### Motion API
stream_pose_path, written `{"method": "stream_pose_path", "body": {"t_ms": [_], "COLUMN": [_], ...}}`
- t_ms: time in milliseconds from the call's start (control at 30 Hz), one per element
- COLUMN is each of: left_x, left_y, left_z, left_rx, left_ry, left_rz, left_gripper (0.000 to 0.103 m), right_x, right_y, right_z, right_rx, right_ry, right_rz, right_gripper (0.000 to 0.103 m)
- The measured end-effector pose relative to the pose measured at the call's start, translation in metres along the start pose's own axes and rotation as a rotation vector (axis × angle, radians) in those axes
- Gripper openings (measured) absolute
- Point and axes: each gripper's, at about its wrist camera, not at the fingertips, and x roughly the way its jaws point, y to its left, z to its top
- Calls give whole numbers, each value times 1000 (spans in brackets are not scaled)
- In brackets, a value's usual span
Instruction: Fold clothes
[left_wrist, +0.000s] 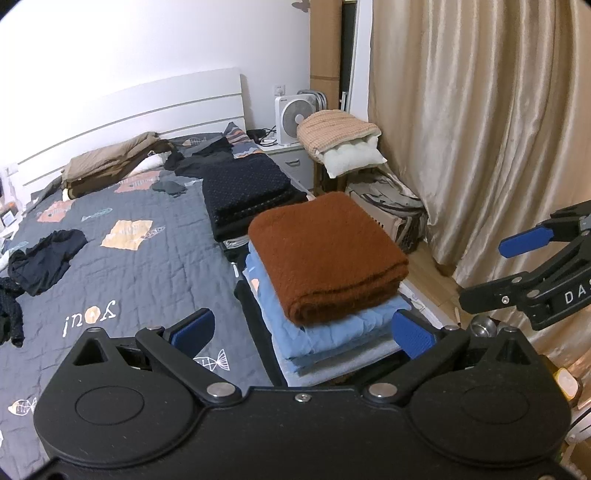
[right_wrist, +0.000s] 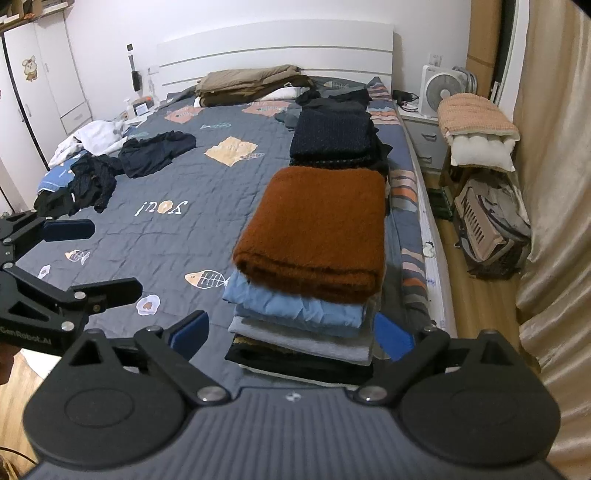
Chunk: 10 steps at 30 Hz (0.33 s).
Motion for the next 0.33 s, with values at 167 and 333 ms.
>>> {"method": "stream_pose_path", "body": {"t_ms": [167,333], "left_x": [0,-1], "left_y": [-1,-3], "left_z": [-1,-2], "left_rx": [1,10], "left_ry": [-1,-6], "left_rz": [0,-1], "left_gripper": [103,103], "right_x": [-1,-2], "right_y": [-1,-1], "right_z": [1,1], "right_rx": [-2,-5], "right_ry": [0,3], "right_rz": [3,2], "right_gripper": [97,97]}}
